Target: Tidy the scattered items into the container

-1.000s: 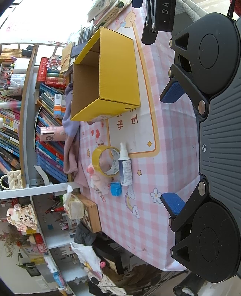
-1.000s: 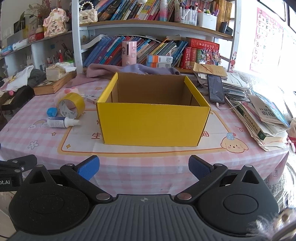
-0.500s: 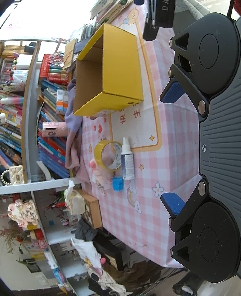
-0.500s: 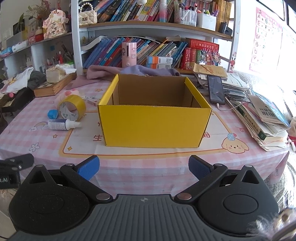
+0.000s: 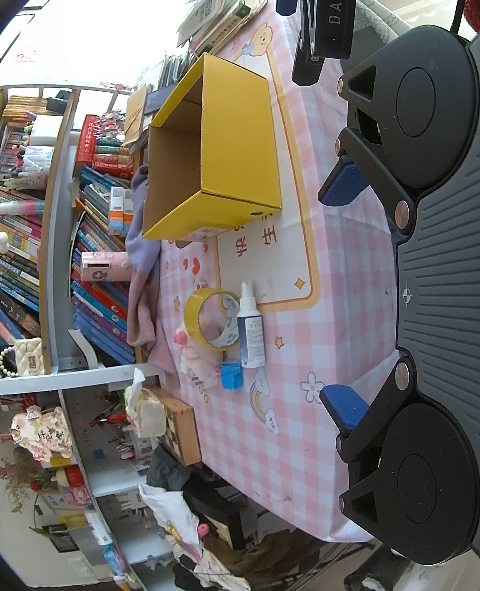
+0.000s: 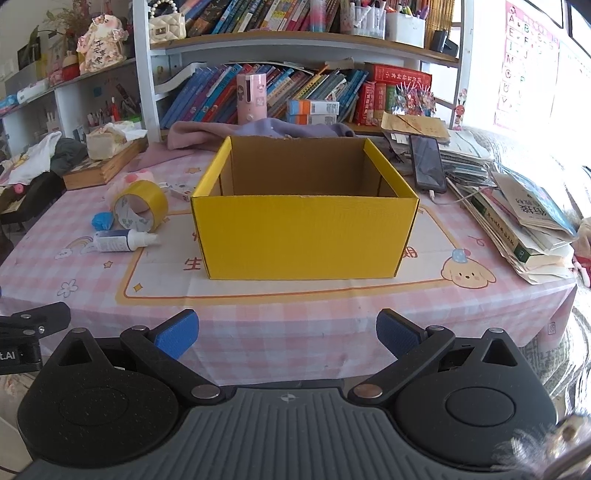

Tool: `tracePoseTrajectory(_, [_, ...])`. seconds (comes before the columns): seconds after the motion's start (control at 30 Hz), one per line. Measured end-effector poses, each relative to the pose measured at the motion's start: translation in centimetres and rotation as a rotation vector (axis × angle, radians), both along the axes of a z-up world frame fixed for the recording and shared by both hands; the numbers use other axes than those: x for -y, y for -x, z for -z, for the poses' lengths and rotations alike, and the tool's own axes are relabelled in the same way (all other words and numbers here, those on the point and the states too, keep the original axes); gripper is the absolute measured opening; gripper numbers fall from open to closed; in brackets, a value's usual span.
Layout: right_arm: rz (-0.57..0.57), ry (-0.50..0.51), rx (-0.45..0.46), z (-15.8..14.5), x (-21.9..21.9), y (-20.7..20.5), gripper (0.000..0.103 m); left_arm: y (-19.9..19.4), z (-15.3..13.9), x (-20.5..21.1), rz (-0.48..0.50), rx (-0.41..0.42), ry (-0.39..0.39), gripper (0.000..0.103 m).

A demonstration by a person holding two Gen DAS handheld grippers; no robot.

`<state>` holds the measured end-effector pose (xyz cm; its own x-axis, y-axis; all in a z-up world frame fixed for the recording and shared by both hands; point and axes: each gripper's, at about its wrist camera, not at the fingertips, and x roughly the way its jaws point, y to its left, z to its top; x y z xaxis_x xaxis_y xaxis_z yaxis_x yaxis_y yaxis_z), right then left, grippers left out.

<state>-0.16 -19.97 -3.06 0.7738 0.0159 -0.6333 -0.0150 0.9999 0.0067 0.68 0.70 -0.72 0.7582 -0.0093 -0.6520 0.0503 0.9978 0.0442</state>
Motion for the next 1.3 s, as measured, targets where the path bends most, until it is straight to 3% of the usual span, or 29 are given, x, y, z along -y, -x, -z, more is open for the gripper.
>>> tracePoseTrajectory(0.9, [-0.047,-0.012,0.032,-0.4,-1.1,0.8,0.103,0.3,0.6,-0.2,0.029,-0.032,0.024,0.103])
tracePoseTrajectory(1.3, [-0.041,0.024,-0.013,0.3,-2.1,0.5,0.102,0.1,1.1,-1.5,0.006,-0.058,0.049,0.103])
